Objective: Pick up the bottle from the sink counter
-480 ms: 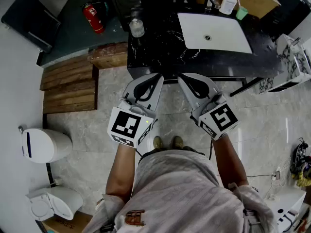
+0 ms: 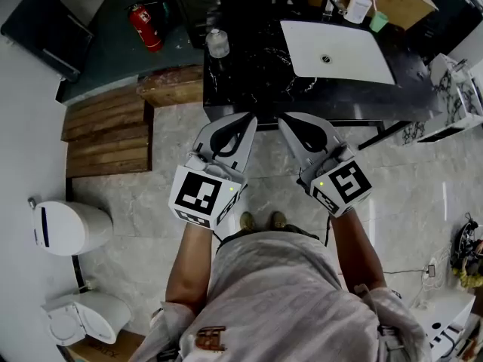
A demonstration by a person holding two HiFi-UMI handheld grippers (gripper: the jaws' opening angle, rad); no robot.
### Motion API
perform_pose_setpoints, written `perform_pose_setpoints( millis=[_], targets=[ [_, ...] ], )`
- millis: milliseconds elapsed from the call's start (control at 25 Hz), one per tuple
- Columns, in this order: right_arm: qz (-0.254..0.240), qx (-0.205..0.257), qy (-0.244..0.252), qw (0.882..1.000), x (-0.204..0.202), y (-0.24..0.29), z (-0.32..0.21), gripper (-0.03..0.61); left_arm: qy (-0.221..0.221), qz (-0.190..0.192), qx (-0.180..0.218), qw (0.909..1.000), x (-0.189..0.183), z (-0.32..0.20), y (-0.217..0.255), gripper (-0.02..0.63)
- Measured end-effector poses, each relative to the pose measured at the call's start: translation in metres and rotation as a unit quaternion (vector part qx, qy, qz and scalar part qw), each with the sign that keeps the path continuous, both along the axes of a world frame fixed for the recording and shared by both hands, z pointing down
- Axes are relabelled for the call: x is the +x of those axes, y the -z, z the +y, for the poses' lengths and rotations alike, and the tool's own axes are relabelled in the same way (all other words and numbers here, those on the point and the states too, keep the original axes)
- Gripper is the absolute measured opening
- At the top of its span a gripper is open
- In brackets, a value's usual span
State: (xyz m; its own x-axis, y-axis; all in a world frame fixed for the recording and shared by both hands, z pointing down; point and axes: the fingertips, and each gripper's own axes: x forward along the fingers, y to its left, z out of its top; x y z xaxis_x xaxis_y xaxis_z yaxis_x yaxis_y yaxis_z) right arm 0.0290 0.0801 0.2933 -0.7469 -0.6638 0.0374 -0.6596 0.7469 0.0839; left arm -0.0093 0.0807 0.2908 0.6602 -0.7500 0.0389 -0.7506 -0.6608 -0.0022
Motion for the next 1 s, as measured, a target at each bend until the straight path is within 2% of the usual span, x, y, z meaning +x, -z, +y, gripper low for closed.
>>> perform_pose_setpoints(
  millis=[480,1000],
  targets=[
    [0.005,0.007,-0.025,1.0,-0.033,-0.002,-0.013,0.0,-0.02,0.004,0.002,0.9998,-0.036,-0.017,-0.008,0.002],
    [0.012,0.006,-0.031,0.999,-0.043,-0.006,-0.057,0.002,-0.026,0.002,0.001,0.9997,-0.048,-0.062,-0.014,0.001]
  ],
)
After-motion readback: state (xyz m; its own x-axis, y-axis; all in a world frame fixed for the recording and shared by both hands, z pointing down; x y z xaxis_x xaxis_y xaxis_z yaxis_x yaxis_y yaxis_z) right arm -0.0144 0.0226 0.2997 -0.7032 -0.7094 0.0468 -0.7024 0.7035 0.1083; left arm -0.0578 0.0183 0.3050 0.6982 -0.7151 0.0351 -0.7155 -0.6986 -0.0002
